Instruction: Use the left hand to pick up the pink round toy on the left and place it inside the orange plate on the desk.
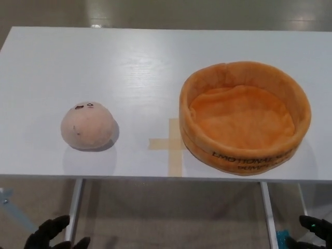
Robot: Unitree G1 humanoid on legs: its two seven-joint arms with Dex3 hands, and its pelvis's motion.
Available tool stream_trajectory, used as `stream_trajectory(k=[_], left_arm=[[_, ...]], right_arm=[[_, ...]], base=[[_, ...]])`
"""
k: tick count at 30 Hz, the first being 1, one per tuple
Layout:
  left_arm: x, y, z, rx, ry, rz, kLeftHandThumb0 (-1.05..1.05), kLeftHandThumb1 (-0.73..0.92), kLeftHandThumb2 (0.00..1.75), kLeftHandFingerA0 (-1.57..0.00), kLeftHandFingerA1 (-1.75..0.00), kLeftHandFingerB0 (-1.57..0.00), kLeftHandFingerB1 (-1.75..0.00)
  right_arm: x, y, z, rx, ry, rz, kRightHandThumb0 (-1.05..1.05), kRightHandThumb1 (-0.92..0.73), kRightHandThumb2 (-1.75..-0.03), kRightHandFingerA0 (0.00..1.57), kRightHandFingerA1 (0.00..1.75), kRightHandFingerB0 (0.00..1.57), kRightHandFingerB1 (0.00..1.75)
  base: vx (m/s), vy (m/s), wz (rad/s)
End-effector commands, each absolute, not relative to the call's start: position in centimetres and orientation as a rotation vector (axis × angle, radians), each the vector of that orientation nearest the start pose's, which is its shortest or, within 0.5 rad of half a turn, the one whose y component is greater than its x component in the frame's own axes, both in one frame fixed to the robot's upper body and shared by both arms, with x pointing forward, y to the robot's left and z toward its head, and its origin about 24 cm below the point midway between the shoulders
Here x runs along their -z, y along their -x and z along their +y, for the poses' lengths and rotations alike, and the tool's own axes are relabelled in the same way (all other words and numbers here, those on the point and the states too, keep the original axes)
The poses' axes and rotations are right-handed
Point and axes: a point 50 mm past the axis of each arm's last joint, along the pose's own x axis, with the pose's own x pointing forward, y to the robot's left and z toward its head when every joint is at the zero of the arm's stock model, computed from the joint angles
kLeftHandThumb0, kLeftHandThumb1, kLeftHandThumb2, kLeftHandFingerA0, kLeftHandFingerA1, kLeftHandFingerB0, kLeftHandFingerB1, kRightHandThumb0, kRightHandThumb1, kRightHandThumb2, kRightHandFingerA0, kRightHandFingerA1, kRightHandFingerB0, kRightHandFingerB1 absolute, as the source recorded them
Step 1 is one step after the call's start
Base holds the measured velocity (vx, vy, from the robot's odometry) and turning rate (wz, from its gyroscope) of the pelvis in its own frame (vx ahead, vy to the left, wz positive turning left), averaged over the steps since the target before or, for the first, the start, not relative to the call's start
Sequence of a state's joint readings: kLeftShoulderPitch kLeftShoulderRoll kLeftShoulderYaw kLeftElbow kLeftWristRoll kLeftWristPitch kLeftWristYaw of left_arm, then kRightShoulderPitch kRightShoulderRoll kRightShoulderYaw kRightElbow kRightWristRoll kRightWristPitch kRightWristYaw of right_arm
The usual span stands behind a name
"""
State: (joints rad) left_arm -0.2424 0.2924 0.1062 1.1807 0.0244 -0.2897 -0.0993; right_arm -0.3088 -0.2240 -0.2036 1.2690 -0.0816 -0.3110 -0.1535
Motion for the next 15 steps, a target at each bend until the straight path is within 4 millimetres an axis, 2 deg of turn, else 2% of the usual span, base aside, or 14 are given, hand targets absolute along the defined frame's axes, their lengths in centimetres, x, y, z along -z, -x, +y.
stream_trajectory(k=[1, 4, 9, 10, 15], left_arm=[[8.8, -20.4, 26.4, 0.199, -0.311, 0.62, -0.32, 0.49, 0.62, -0.27, -0.4, -0.23, -0.33], [7.7, -19.9, 26.4, 0.334, -0.268, 0.539, -0.23, 0.5, 0.59, -0.23, -0.39, -0.25, -0.31], [4.1, -18.4, 25.3, 0.554, -0.318, 0.353, -0.26, 0.49, 0.59, -0.23, -0.37, -0.29, -0.33], [3.6, -18.2, 25.1, 0.589, -0.321, 0.336, -0.28, 0.49, 0.6, -0.22, -0.37, -0.28, -0.33], [1.0, -17.4, 24.0, 0.725, -0.312, 0.251, -0.35, 0.47, 0.63, -0.27, -0.39, -0.3, -0.38]], right_arm=[[9.6, -22.2, -25.0, 0.333, 0.22, 0.623, -0.27, -0.47, -0.62, 0.51, 0.48, 0.45, 0.44], [9.5, -22.4, -25.1, 0.329, 0.234, 0.619, -0.28, -0.47, -0.63, 0.51, 0.48, 0.45, 0.44], [9.3, -22.6, -25.2, 0.334, 0.227, 0.609, -0.27, -0.48, -0.63, 0.51, 0.48, 0.45, 0.44], [9.3, -22.7, -25.2, 0.334, 0.225, 0.608, -0.2, -0.53, -0.56, 0.54, 0.44, 0.47, 0.39], [9.1, -23.0, -25.1, 0.333, 0.225, 0.603, -0.21, -0.53, -0.56, 0.54, 0.44, 0.49, 0.4]], base=[[0.0, 0.0, 0.0], [0.0, 0.0, 0.0], [0.0, 0.0, 0.0], [0.0, 0.0, 0.0], [0.0, 0.0, 0.0]])
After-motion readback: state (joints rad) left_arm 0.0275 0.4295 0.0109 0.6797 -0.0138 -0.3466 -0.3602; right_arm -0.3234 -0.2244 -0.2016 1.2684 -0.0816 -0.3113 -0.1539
